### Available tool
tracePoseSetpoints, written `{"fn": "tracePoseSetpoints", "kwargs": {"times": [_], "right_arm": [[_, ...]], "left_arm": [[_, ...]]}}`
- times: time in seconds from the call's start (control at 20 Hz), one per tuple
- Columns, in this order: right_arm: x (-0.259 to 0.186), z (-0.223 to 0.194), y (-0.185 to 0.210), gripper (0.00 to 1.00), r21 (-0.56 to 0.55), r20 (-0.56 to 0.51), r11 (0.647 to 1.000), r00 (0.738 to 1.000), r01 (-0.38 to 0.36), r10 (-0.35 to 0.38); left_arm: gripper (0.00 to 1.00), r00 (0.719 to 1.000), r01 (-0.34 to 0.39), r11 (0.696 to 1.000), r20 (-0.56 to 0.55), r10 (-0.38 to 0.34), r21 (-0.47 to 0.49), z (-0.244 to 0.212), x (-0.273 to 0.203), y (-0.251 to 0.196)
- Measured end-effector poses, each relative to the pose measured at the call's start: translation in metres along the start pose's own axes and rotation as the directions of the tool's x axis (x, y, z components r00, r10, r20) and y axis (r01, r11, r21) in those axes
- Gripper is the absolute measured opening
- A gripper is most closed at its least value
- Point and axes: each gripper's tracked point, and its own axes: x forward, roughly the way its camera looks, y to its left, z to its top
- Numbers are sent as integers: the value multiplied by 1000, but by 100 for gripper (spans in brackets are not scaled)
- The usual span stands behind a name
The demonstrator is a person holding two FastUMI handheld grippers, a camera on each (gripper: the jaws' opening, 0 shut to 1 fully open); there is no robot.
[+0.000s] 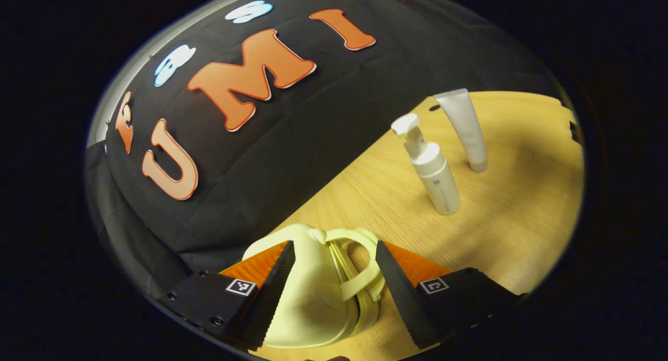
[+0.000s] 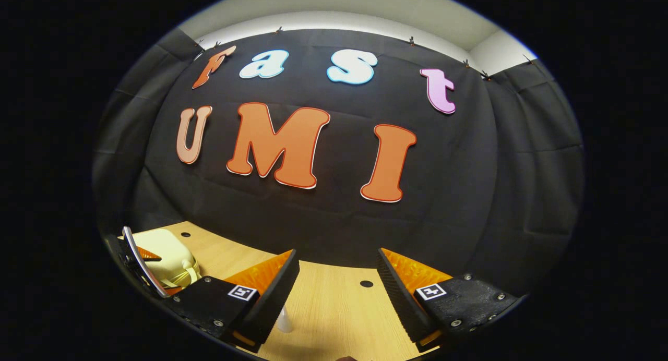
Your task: First open the suitcase, pack the skin care products into it, and then close the suitcase.
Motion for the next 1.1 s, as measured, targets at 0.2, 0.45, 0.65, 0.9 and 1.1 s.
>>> {"fn": "tracePoseSetpoints", "kwargs": {"times": [0.2, 0.45, 0.65, 0.9, 1.1], "right_arm": [[2, -1, 5, 95, 2, -13, 999, 999, 35, -35], [7, -2, 11, 95, -2, -20, 999, 998, 54, -54], [7, -5, 17, 95, 6, -30, 998, 998, 63, -63], [2, -2, 18, 95, 0, -25, 997, 997, 80, -79], [3, 1, 22, 95, 6, -30, 997, 997, 78, -78]], "left_arm": [[95, 998, 49, 996, -31, -47, 71, -15, 9, -8], [86, 994, 83, 976, -84, -67, 204, -34, 25, -19], [77, 993, 100, 956, -84, -79, 275, -33, 34, -31], [20, 996, 78, 944, -57, -64, 321, -27, 34, -30], [17, 1000, 4, 970, 25, -11, 244, -3, 4, -9]]}}
